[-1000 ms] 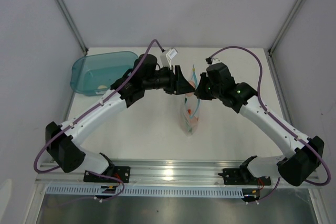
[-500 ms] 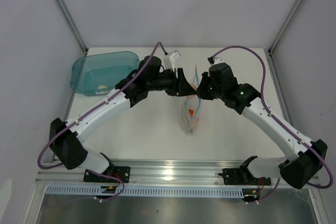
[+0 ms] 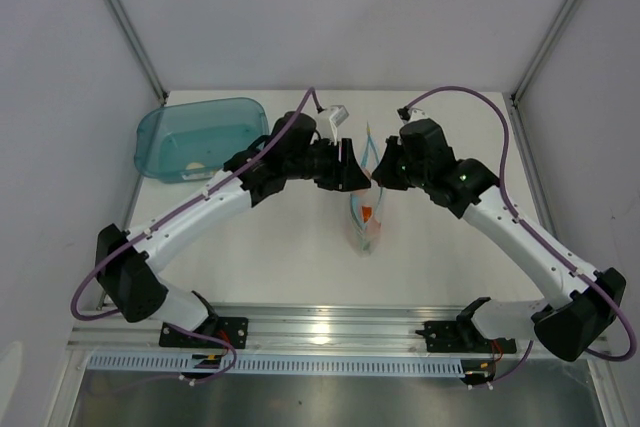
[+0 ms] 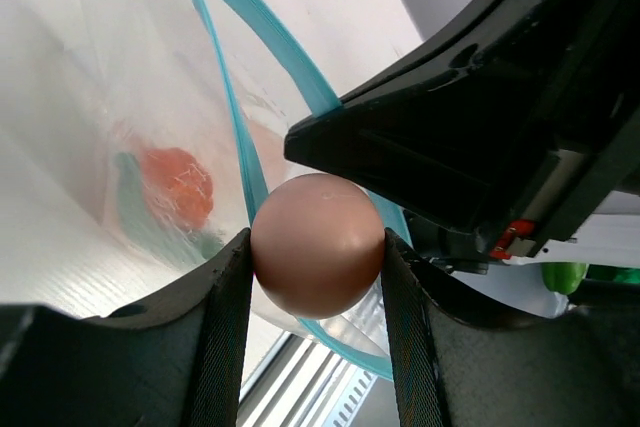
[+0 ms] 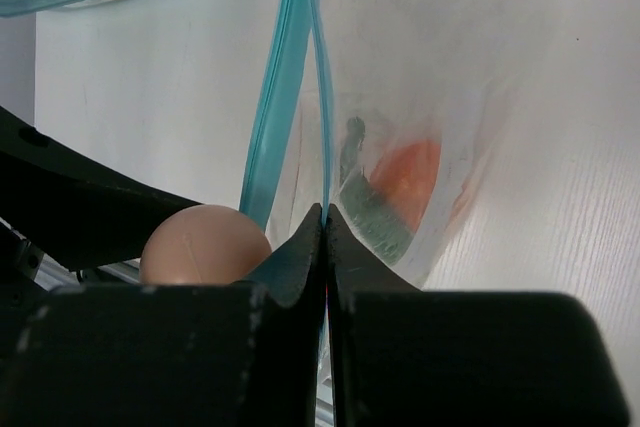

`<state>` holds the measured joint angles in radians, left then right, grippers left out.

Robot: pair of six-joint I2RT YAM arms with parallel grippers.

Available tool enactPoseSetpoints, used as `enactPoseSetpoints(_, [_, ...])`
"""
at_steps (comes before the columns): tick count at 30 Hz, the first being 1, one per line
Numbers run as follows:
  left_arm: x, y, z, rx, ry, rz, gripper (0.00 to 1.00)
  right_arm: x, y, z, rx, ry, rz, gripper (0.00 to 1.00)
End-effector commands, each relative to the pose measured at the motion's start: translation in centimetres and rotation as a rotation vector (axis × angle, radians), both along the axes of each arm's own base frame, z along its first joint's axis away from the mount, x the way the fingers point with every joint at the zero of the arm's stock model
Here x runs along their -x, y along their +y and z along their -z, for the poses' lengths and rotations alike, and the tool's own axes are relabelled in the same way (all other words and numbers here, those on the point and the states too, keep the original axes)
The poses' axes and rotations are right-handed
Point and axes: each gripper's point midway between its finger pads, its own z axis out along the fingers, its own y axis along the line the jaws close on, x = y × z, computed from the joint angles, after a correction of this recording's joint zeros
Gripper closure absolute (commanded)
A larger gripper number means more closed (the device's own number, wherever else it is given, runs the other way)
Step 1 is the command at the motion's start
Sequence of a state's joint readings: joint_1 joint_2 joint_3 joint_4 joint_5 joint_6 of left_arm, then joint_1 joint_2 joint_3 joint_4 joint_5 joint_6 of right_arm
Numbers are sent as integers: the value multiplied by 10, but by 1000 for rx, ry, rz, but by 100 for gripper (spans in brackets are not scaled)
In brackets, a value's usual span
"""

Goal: Place the food in the zip-top bag and seal the zipper
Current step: Place the fake food in the zipper food storage bag.

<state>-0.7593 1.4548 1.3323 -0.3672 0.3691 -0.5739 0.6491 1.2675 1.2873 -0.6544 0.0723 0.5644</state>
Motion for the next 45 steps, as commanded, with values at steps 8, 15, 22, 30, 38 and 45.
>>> enactPoseSetpoints(8, [0,-6,0,-180,-77,22,69,1,1,-41,-75,-76,10,100])
enactPoseSetpoints(15, [-15,12,2,-347,-154,-54,69,3,1,-45,-78,-75,10,100])
enactPoseSetpoints(22, [-15,19,-4,-375,-180,-56,68,3,1,-43,-76,-74,8,100])
enactPoseSetpoints(30, [9,22,-67,-107,-255,-60,76,3,-1,-35,-55,-62,11,100])
enactPoseSetpoints(38, [37,-7,-97,154,-191,100,81,4,0,-36,-68,-64,12,100])
enactPoseSetpoints(45, [40,-19,-54,175,-103,129,82,8,2,-41,-101,-56,12,100])
